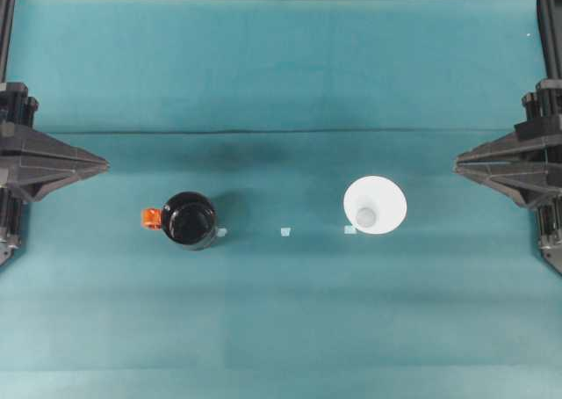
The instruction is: Put the paper cup into the moved red handle cup holder.
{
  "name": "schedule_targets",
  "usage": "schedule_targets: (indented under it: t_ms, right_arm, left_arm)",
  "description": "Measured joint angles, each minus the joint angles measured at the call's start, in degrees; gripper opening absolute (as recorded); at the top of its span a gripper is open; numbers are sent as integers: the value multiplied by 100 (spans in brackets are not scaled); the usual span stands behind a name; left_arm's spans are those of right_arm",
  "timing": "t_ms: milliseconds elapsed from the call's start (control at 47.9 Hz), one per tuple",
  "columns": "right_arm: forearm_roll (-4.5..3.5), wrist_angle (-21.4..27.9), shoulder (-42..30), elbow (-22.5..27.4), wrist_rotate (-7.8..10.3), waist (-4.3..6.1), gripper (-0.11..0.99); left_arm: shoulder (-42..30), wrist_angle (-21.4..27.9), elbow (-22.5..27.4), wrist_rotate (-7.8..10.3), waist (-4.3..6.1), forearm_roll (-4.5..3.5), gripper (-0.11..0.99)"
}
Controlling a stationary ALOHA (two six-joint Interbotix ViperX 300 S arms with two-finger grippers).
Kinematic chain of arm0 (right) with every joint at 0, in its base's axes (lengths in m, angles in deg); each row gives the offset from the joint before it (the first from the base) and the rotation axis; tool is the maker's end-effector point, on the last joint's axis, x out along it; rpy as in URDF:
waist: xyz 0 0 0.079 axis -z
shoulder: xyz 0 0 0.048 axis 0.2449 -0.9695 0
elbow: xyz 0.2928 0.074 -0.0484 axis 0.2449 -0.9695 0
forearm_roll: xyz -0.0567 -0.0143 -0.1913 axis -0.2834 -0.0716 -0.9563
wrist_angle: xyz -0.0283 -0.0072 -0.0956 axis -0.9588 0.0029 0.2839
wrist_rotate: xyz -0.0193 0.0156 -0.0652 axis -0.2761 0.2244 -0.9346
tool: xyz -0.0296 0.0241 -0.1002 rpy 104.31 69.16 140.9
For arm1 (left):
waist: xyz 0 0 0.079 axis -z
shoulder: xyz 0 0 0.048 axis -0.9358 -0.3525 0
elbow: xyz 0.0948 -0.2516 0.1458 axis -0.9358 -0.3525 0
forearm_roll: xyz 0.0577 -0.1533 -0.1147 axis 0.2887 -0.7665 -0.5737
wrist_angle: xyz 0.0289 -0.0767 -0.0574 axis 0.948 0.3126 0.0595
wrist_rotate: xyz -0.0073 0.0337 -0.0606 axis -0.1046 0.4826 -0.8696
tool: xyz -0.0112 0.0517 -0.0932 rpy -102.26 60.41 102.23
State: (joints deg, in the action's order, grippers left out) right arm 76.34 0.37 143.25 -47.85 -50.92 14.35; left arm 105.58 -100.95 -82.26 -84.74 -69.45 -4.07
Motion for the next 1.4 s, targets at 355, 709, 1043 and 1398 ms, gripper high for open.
schedule_targets:
  t_ms: [355,709,1043,1398]
  right_arm:
    - [193,756,70,0,343,-35,-11]
    - [193,1178,220,9,360,-35,-11]
    - [202,1397,229,44,369,-26,-11]
    - [202,1503,229,44,413,-26,-11]
  left_arm:
    - [53,352,9,-53,44,62,3]
    - [-141,3059,571,-185,44,53,2]
    - [-729,4210,949,-659,44,62,2]
    - [-1345,4456,1081,-861,44,62,3]
